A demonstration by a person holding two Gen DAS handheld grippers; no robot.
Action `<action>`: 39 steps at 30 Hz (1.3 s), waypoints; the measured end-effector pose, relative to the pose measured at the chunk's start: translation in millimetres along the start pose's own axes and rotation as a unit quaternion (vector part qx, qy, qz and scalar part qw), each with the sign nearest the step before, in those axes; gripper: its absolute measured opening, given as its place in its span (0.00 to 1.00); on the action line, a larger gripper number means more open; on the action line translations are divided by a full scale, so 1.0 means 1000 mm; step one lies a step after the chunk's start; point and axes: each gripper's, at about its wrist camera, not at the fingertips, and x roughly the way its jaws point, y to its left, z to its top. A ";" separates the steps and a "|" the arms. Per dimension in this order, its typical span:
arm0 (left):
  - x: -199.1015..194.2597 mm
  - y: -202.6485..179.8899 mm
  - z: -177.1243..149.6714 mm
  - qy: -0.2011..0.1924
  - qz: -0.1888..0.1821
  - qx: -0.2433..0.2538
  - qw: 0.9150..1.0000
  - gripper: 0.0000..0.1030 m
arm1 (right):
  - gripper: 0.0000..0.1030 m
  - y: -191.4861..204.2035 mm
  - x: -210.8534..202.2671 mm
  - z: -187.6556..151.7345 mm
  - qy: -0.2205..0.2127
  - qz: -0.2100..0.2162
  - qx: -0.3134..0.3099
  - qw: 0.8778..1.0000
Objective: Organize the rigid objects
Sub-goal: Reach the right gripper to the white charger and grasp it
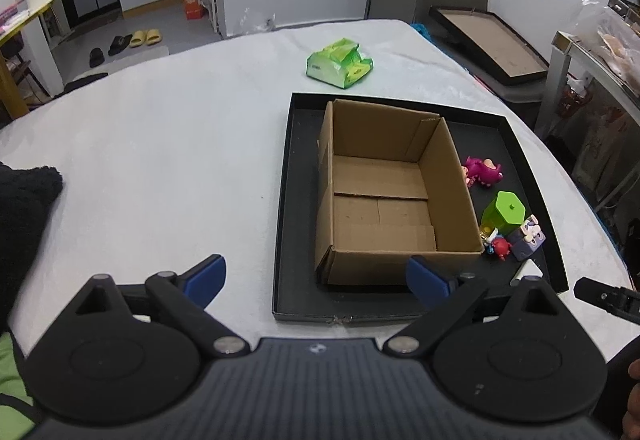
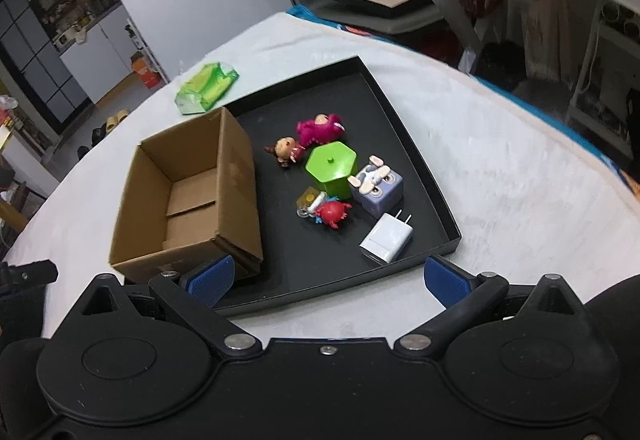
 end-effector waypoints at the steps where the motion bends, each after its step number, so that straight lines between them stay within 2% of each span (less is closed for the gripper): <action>1: 0.003 0.000 0.001 0.001 -0.001 0.000 1.000 0.94 | 0.96 -0.002 0.005 0.002 0.002 -0.006 0.005 1.000; 11: 0.038 -0.007 0.009 0.020 -0.004 0.004 1.000 0.94 | 0.83 -0.011 0.042 0.026 0.017 -0.043 0.046 0.998; 14: 0.047 -0.008 0.011 0.026 0.000 0.006 1.000 0.93 | 0.74 -0.017 0.054 0.027 0.010 -0.053 0.065 0.996; 17: 0.056 -0.009 0.011 0.030 0.009 0.011 0.999 0.91 | 0.70 -0.024 0.063 0.023 -0.004 -0.059 0.087 0.994; 20: 0.064 -0.010 0.012 0.034 0.016 0.008 0.999 0.84 | 0.64 -0.022 0.064 0.014 -0.033 -0.080 0.096 0.992; 25: 0.074 -0.013 0.014 0.033 0.020 0.011 0.999 0.71 | 0.59 -0.014 0.069 0.003 -0.045 -0.075 0.079 0.993; 30: 0.085 -0.013 0.016 0.031 0.029 0.011 0.999 0.62 | 0.54 -0.009 0.084 0.000 -0.037 -0.084 0.066 0.994; 34: 0.096 -0.012 0.018 0.036 0.034 0.009 0.999 0.55 | 0.47 -0.013 0.093 -0.001 -0.030 -0.099 0.082 0.991; 39: 0.110 -0.013 0.017 0.045 0.037 0.014 0.998 0.50 | 0.46 -0.012 0.110 -0.001 -0.022 -0.115 0.073 0.990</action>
